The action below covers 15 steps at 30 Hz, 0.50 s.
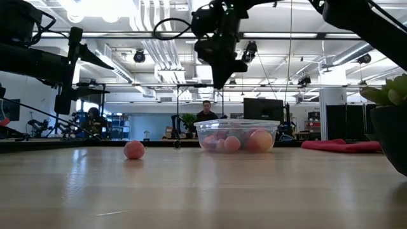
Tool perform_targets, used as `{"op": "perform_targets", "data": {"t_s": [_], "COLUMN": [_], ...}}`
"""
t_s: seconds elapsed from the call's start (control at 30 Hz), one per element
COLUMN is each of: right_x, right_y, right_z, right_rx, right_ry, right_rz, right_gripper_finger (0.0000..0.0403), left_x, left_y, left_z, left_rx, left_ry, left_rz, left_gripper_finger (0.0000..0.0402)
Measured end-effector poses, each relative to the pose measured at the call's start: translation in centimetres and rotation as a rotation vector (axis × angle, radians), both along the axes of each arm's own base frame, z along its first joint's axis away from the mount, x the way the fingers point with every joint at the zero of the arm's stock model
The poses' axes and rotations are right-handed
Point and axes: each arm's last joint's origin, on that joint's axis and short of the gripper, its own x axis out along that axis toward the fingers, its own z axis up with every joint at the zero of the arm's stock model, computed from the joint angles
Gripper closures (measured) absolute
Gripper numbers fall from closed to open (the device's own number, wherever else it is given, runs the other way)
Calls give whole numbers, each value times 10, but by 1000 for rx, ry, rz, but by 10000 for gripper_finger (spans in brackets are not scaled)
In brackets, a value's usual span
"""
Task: Pick and placing Produce into tupperware
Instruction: Put the red cherry into the transparent container
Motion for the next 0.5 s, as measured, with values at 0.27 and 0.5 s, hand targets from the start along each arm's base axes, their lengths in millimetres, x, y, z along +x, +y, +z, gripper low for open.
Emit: {"op": "perform_targets", "data": {"t_s": [0.27,0.5], "right_x": [14,17], "right_y": [-41,-77], "right_z": [-33,-93], "right_rx": [-19,86], "right_ry": [-49,33], "right_rz": [-87,-210], "right_gripper_finger": [250,194], "left_x": [0,0], "left_y": [0,0], "left_z": [0,0], "left_rx": [0,0], "left_ry": [0,0], "left_rz": [0,0], "left_gripper_finger": [146,146]}}
